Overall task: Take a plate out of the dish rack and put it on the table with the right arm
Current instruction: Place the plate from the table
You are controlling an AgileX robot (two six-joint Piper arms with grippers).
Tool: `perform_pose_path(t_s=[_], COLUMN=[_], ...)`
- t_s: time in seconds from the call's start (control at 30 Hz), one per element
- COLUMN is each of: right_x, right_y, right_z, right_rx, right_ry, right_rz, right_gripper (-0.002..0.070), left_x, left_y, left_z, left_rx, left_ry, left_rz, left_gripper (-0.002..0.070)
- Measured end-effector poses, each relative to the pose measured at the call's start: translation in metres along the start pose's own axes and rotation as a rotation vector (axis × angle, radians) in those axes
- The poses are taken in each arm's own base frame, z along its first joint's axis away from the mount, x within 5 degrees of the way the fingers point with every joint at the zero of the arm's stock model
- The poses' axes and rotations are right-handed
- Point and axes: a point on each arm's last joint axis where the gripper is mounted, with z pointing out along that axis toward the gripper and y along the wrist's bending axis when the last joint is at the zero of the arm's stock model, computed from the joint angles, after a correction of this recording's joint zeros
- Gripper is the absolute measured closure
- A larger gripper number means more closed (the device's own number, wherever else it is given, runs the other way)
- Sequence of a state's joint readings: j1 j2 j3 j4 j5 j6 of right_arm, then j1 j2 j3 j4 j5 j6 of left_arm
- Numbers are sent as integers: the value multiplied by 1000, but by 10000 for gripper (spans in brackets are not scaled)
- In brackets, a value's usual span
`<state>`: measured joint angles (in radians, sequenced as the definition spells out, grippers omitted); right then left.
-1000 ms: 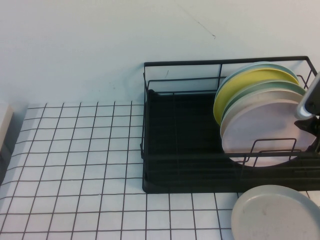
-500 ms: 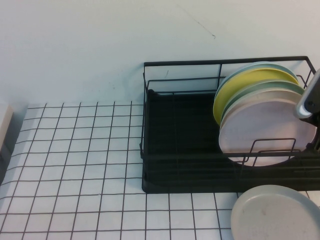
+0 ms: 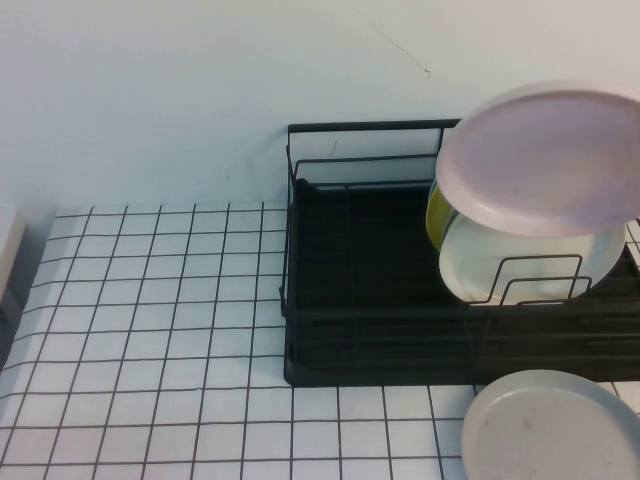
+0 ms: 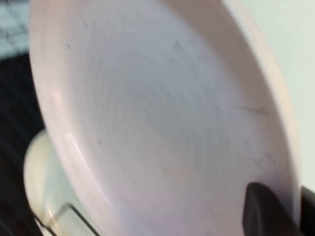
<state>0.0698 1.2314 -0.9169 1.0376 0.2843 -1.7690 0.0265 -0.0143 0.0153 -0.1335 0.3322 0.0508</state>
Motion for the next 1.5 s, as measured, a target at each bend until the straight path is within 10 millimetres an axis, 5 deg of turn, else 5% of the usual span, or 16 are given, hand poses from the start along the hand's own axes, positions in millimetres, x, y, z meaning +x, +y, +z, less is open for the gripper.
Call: perform_pose_path(t_s=[0.27,0.43,0.57,0.9,1.27,1.5], right_x=[-32,-10,20,83,106,114], right_y=[17,46,53,77,83,86], right_z=[-66,-82,-86,-43,-6,4], right_rx=[-126,-372,-391,-314,-307,-316], right_ry=[-103,241,574,798,870,901], right_rz=[329,460,462,603,715,728], right_gripper=[618,619,619,619,615,434], left_x=[0,0,0,0,0,0], left_y=[0,0,0,0,0,0], left_z=[0,0,0,0,0,0], left_rx=[0,0,0,0,0,0], left_ry=[0,0,0,0,0,0], left_rz=[0,0,0,0,0,0], left_gripper=[678,678,678,678,678,678])
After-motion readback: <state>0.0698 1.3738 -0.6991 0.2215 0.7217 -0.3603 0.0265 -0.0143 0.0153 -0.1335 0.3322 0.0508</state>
